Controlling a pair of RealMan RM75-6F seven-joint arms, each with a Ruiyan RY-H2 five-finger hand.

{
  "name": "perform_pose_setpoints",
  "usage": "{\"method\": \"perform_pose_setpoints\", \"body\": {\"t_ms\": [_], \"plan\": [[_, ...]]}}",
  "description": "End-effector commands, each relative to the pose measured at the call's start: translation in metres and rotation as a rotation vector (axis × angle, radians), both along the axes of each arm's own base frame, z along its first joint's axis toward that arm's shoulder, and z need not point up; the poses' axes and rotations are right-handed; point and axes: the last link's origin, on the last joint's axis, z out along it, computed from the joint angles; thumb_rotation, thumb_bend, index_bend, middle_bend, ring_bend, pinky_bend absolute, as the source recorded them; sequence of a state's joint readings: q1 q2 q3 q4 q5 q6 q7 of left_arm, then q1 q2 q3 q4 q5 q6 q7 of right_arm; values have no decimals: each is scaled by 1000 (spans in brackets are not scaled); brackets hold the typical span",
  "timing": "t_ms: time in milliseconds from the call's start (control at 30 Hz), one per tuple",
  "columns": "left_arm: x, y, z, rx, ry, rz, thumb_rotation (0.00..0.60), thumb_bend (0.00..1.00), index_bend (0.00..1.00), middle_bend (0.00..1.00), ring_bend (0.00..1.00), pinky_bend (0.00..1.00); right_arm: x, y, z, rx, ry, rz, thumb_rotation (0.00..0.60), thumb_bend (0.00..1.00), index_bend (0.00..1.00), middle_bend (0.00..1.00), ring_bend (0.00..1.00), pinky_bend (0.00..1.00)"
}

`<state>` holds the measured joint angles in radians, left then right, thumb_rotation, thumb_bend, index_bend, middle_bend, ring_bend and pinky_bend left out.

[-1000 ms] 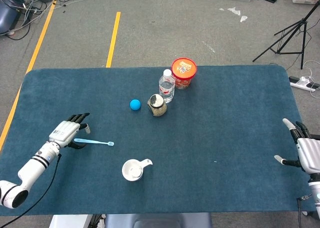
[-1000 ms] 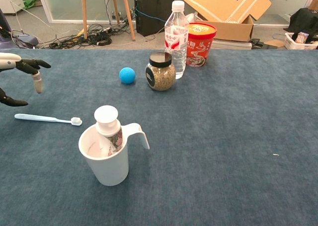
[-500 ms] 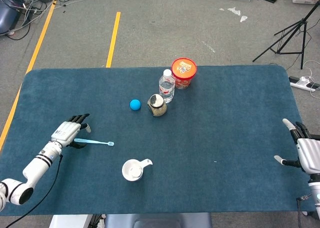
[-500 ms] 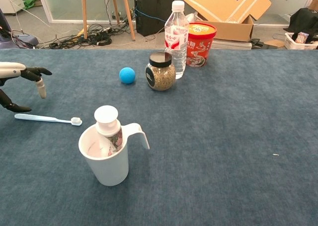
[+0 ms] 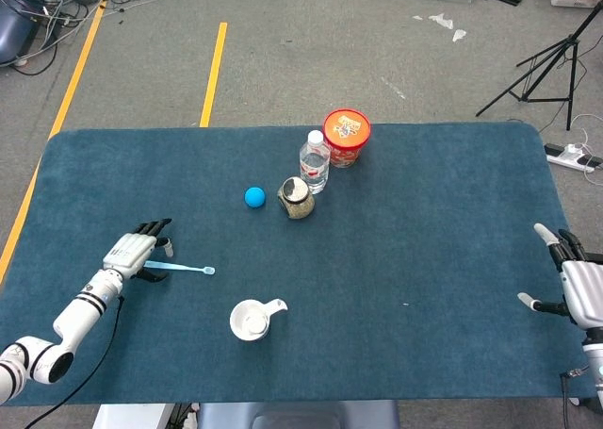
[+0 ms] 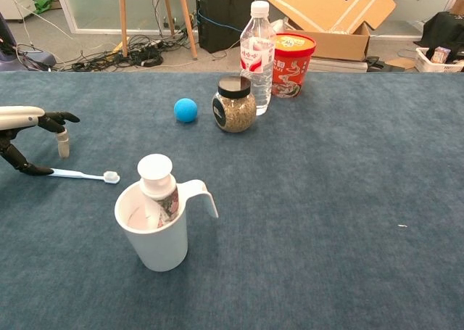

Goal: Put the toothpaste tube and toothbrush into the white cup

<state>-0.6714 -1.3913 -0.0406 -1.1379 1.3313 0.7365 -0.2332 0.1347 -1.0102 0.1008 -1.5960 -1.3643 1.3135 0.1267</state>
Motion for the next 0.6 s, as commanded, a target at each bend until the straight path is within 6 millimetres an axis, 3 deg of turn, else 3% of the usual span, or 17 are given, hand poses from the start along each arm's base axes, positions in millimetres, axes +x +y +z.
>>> {"method": "perform_pose_setpoints", "body": {"t_ms": [33,600], "plan": [[-2,1,-2,2,-2,11,600,247,430,1,0,74,0,0,0,-1,0,-1,600,0,47,190,80,625],[-11,6,-9,-2,8,56,600,248,438,13,0,75,0,0,1,-3,-1,-4,600,0,47,190,80,625]]}}
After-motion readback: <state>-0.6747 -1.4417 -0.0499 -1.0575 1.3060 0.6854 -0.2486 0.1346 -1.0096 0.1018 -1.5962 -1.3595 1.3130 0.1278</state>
